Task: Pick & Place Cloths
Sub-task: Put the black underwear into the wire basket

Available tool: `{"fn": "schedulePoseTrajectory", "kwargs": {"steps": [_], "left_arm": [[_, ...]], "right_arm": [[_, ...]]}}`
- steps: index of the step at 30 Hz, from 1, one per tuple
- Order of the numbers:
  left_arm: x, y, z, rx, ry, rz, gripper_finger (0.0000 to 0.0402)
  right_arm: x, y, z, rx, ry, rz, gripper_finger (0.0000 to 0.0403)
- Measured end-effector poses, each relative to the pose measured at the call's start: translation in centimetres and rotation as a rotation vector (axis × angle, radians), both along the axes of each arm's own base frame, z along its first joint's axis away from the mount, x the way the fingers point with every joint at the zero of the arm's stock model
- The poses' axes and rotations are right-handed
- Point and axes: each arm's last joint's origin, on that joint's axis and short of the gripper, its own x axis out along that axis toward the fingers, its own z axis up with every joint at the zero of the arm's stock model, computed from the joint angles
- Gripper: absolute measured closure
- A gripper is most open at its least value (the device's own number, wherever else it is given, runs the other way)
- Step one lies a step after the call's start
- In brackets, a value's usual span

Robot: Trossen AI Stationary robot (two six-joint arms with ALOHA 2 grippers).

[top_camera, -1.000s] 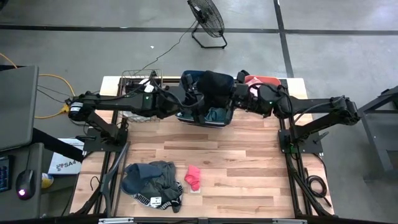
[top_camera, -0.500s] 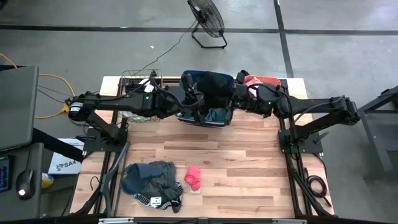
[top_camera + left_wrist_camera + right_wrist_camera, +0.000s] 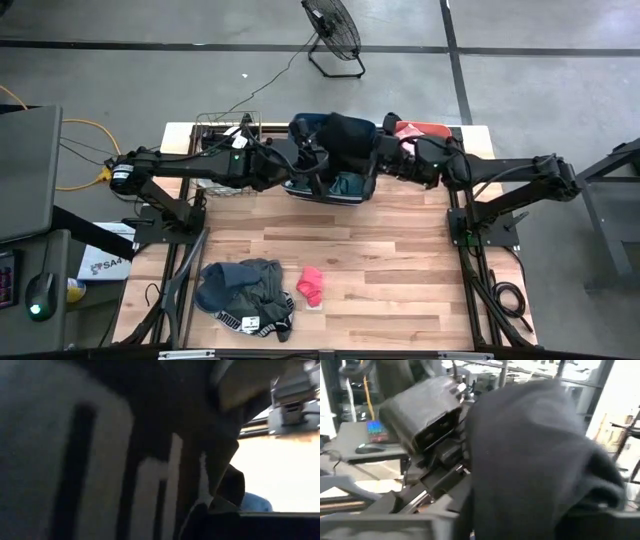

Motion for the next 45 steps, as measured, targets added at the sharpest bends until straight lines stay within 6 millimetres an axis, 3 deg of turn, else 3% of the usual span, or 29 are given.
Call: {"fn": "schedulePoseTrajectory", "kwargs": {"steps": [8,14,22,30,36,45], "left_arm": [[-0.2,0.3,0.0,0.082,0.051,0.102,0.0398],[-1.0,0.6,0.3,0.179,0.12,0.256,0.0399],[-4.8,0.9,1.9,0.177,0.15,0.411,0.0399],[-10.7,1.0,2.3,0.044,0.165,0.542,0.0399],[-14.0,1.0,1.7,-0.017,0.178,0.657,0.04],[-15.4,1.1,-1.8,-0.008,0.212,0.784,0.04]], "right_arm": [[-2.0,-0.3,0.9,0.002,0.006,-0.145,0.0133],[-3.8,-0.3,1.4,0.034,0.02,-0.141,0.0079],[-5.7,-0.3,1.5,0.104,0.06,-0.15,0.0077],[-5.9,-0.4,0.7,0.138,0.121,-0.175,0.0081],[-5.7,-0.4,0.6,0.141,0.125,-0.175,0.0082],[-5.7,-0.4,0.7,0.159,0.116,-0.176,0.0082]]}}
